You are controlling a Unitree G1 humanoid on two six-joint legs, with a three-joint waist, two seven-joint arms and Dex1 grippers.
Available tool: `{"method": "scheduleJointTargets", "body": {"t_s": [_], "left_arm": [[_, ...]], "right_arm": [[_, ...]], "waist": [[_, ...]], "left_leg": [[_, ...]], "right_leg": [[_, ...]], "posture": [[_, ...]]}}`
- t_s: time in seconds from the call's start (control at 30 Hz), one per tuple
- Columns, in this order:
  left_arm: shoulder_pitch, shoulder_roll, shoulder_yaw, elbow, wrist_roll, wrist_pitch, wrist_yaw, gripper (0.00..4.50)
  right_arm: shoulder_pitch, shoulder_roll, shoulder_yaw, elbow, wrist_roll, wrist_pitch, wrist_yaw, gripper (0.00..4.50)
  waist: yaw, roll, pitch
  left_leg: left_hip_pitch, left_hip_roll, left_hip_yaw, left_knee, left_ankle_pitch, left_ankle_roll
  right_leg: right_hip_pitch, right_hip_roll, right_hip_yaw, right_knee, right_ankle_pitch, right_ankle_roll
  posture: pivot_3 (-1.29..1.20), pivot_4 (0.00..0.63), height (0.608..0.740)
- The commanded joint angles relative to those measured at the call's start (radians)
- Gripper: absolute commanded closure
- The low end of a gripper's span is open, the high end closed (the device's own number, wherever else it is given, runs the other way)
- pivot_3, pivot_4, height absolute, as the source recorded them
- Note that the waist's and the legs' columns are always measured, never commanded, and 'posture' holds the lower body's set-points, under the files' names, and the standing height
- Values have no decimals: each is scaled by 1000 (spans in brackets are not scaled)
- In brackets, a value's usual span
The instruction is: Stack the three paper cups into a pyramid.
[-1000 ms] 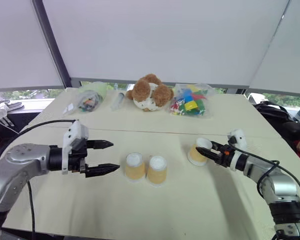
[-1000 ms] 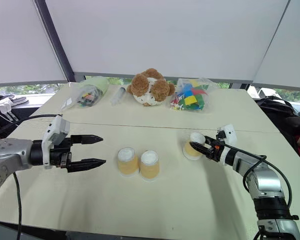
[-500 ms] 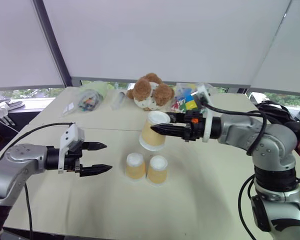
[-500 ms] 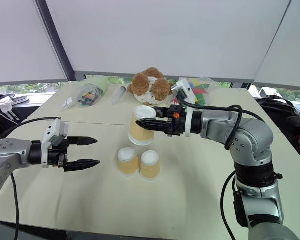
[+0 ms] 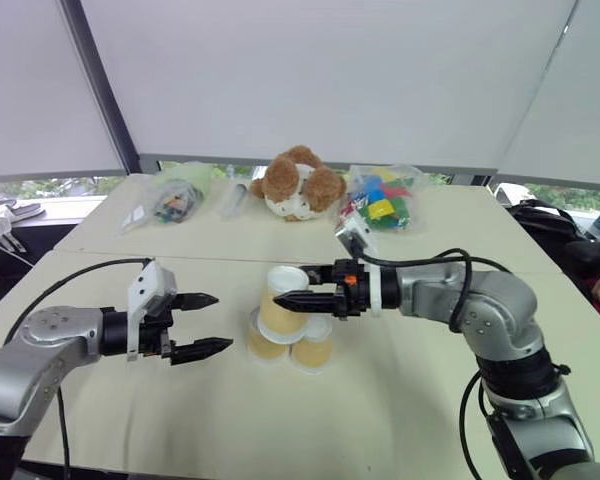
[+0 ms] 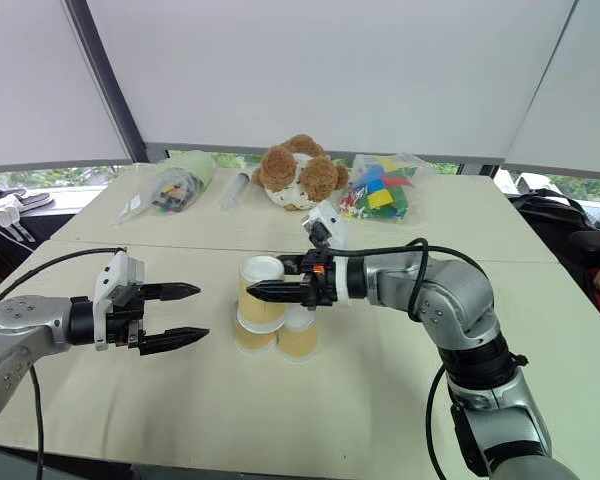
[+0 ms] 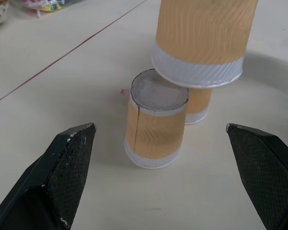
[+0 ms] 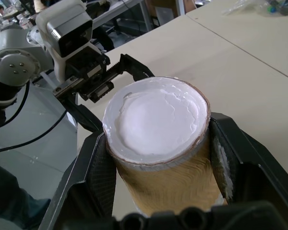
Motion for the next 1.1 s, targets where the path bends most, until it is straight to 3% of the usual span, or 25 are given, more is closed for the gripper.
{"method": "scheduleJointTargets", "body": {"t_s": [0.03,0.57,0.6,0.67,0.7,0.97,1.1], "left_arm": [[6,-2,36,-35,-22,5,13,0],[1,-17,29,-32,-21,1,27,0],[1,-18,28,-30,-20,0,27,0],[1,-18,28,-28,-18,-2,27,0],[1,-18,28,-27,-17,-3,27,0],[-8,-21,27,-9,-15,-8,30,0],[-19,-15,44,13,-28,0,25,0]], "right_arm": [[-20,-20,8,5,-35,-56,38,2181],[-12,-20,39,61,-133,-145,95,2181],[-11,-20,41,61,-133,-145,101,1157],[-9,-23,45,59,-136,-147,109,286],[-7,-25,47,57,-139,-150,111,63],[-13,-34,12,47,-143,-166,121,63],[-5,-74,-64,18,-91,-167,160,63]], "waist": [[-1,0,0],[-1,0,0],[0,0,0],[0,0,0],[0,0,0],[0,0,0],[2,0,0]], "left_leg": [[0,0,0,0,0,0],[0,0,0,0,0,0],[0,0,0,0,0,0],[0,0,0,0,0,0],[0,0,0,0,0,0],[0,0,0,0,0,0],[0,0,0,0,0,0]], "right_leg": [[0,0,0,0,0,0],[0,0,0,0,0,0],[0,0,0,0,0,0],[0,0,0,0,0,0],[0,0,0,0,0,0],[0,0,0,0,0,0],[0,0,0,0,0,0]], "posture": [[0,150,740],[0,150,740],[0,150,740],[0,150,740],[0,150,740],[0,150,740],[0,150,740]]}}
